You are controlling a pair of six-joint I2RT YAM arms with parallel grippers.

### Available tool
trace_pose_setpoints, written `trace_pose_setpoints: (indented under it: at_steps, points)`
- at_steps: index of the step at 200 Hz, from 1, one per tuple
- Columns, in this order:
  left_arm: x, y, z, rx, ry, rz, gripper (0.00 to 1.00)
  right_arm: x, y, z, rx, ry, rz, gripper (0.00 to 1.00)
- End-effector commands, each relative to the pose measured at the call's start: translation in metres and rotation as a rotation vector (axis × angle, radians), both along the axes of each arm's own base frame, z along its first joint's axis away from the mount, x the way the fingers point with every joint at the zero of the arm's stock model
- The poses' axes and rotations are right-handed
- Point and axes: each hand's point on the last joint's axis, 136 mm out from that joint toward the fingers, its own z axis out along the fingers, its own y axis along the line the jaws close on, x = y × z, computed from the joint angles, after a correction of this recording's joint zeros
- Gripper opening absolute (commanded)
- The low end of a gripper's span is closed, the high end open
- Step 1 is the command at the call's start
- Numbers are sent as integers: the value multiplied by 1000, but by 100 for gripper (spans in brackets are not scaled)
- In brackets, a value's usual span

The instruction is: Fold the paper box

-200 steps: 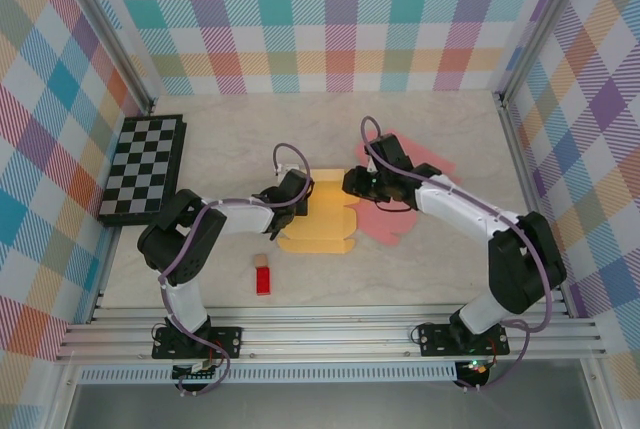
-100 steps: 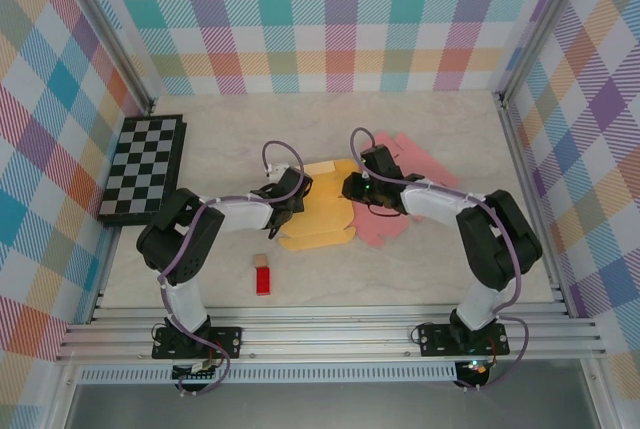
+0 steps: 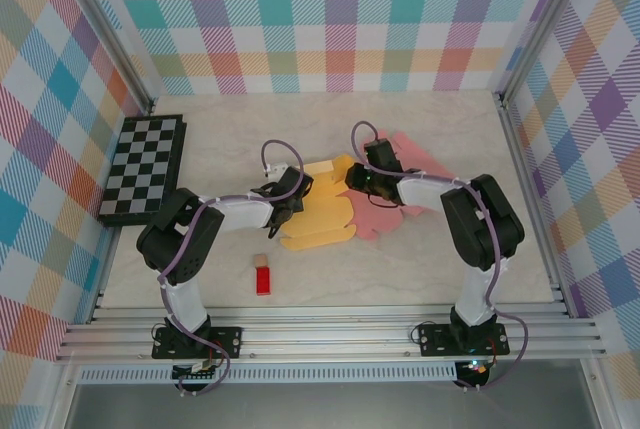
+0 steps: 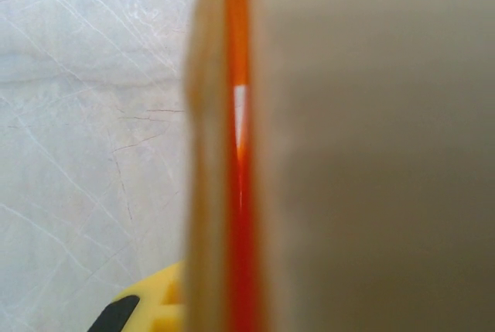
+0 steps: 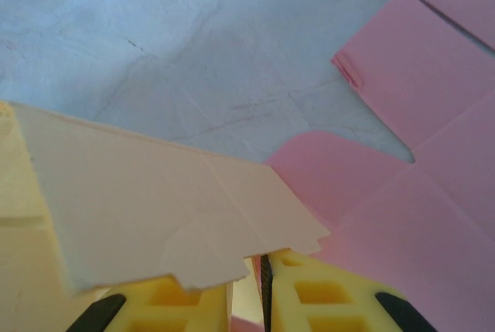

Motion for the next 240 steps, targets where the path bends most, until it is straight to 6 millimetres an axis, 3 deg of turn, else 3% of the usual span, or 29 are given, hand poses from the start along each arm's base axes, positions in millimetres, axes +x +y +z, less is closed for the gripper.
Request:
trace_pose_setpoints:
  at_steps: [1,28,59,103,139,240]
  points:
    - [-1,8,-5,20,31,34,0,2,-5,-14,-20,23,-16,19]
    - [-1,11,-4,31,32,49,0,-3,-5,-19,2,37,-21,19]
    - [-1,11,-5,37,39,53,0,-6,-20,-3,0,-44,-59,22]
    - [-1,9,-6,35,41,45,0,3,-14,-13,5,-11,-8,16]
    - [-1,7,-5,31,40,39,0,5,4,-17,66,10,40,15]
    - [-1,5,-5,37,43,36,0,-13,57,18,237,-16,111,15]
